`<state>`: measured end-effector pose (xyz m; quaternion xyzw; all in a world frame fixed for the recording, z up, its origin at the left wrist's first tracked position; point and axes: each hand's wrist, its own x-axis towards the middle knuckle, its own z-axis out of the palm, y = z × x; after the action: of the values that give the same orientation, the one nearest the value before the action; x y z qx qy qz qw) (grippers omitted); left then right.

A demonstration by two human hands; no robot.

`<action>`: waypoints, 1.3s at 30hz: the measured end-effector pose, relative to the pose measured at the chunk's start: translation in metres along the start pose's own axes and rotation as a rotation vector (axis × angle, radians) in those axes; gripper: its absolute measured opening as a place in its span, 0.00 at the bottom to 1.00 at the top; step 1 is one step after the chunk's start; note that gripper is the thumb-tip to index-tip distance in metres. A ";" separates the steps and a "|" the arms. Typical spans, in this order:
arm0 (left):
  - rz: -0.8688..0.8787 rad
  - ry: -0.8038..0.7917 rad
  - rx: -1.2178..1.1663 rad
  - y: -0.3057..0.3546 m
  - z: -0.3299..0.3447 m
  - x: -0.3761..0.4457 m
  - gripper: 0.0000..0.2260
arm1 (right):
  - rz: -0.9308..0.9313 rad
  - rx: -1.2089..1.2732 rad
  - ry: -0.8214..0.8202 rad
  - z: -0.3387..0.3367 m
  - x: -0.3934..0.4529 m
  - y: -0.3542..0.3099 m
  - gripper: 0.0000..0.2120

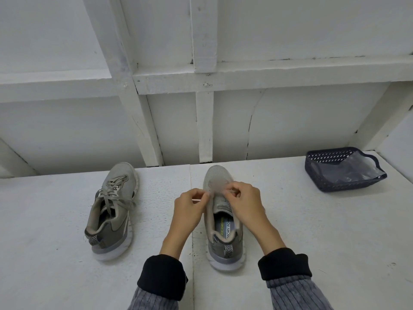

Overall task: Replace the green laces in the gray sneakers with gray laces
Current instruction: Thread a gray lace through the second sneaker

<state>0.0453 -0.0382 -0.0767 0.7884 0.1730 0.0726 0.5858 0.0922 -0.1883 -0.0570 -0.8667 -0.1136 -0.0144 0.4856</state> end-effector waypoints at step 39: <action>-0.078 -0.033 -0.230 -0.009 0.004 0.009 0.07 | -0.160 -0.219 0.005 0.024 -0.003 0.015 0.06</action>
<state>0.0533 -0.0361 -0.0875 0.7100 0.1843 0.0562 0.6774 0.0901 -0.1760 -0.0832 -0.9026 -0.1788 -0.0674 0.3857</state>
